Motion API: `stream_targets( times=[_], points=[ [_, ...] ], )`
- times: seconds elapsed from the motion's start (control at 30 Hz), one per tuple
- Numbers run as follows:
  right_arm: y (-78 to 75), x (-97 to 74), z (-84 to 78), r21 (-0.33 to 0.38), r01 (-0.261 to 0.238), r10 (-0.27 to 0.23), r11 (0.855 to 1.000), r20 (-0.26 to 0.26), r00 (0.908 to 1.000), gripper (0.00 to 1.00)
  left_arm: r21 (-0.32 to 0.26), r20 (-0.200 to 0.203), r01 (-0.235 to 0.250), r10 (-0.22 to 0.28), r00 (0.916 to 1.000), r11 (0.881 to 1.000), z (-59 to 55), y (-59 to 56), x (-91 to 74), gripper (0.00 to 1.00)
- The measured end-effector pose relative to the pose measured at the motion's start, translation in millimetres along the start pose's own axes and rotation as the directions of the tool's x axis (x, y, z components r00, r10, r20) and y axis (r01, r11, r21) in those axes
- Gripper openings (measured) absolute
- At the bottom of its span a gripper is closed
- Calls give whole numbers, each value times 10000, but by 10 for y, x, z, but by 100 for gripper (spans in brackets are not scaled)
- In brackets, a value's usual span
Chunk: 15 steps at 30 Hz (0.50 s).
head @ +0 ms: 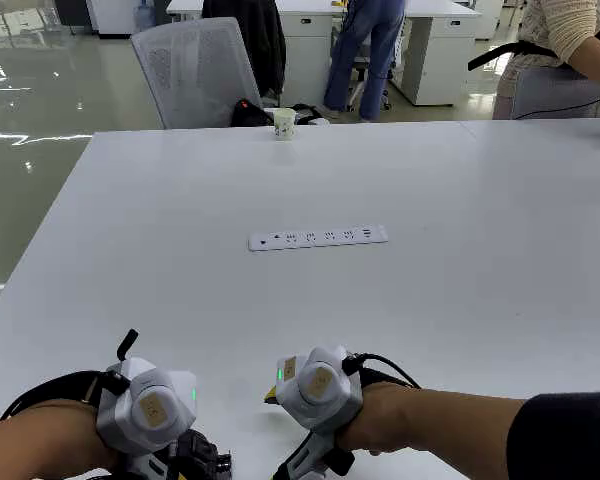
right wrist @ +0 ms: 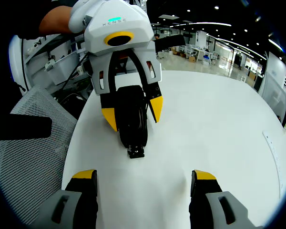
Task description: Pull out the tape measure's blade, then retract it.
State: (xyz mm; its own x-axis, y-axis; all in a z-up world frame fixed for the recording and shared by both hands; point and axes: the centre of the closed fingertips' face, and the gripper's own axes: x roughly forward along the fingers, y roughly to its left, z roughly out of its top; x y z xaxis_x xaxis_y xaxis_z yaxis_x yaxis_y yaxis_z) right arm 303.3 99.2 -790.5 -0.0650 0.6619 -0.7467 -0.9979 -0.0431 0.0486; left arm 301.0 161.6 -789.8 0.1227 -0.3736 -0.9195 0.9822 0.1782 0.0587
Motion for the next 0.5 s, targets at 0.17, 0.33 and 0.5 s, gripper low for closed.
stream_targets(
  times=[0.17, 0.33, 0.5],
  points=[
    [23, 54, 47, -340, -129, 133, 9993, 109, 9999, 68, -20, 40, 5, -5, 10000, 10000, 0, 3, 3, 37],
    [39, 125, 86, -564, -226, 234, 9982, 139, 9996, 60, -24, 49, 27, -27, 10000, 10000, 0, 5, 5, 37],
    [37, 201, 116, -576, -150, 160, 9982, 175, 9997, 57, -49, 93, 29, -28, 10000, 10000, 3, 2, 7, 37]
  ],
)
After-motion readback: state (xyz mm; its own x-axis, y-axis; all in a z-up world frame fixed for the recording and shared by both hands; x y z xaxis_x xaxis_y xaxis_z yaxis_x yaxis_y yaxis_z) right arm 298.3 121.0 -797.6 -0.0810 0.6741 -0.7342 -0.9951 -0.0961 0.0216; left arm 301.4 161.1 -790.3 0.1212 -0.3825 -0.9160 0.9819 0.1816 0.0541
